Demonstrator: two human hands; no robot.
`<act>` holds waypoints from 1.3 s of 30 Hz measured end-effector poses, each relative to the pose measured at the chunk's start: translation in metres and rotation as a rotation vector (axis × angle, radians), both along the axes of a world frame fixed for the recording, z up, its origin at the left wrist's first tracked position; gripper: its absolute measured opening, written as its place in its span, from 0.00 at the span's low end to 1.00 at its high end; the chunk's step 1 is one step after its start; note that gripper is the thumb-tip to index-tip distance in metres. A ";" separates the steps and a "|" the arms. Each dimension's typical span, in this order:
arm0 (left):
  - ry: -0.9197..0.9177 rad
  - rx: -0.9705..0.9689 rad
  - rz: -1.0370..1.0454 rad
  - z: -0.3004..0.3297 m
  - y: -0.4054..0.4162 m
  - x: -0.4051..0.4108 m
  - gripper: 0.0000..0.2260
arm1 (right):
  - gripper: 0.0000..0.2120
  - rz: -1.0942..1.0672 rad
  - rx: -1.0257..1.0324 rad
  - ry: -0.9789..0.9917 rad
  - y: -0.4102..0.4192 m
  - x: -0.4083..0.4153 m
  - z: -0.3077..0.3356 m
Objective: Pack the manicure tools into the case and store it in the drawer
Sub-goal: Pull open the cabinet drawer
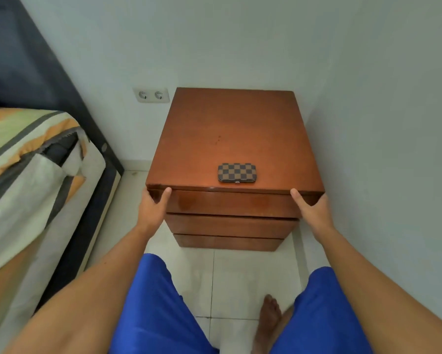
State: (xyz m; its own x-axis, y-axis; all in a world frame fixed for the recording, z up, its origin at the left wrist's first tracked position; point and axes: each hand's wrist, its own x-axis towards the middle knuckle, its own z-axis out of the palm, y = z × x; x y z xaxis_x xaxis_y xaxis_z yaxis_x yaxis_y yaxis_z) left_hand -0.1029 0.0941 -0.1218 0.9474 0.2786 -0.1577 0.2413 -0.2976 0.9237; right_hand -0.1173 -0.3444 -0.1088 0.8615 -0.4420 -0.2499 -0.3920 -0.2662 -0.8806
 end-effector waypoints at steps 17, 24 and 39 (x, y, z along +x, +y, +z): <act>0.076 0.060 0.138 -0.002 -0.003 -0.039 0.29 | 0.51 -0.041 -0.029 0.036 0.016 -0.049 0.002; 0.070 0.062 0.161 -0.007 -0.003 -0.077 0.31 | 0.51 -0.051 -0.048 0.056 0.018 -0.084 0.000; -0.017 0.065 0.182 -0.016 0.003 -0.177 0.33 | 0.47 -0.036 -0.090 0.007 0.027 -0.183 -0.001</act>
State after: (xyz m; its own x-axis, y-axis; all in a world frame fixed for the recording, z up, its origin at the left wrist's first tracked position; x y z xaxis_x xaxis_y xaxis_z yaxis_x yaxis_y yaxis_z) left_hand -0.2796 0.0968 -0.1381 0.8828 0.4546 -0.1180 0.2807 -0.3094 0.9086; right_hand -0.3002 -0.3178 -0.1099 0.8430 -0.4936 -0.2136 -0.4085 -0.3293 -0.8513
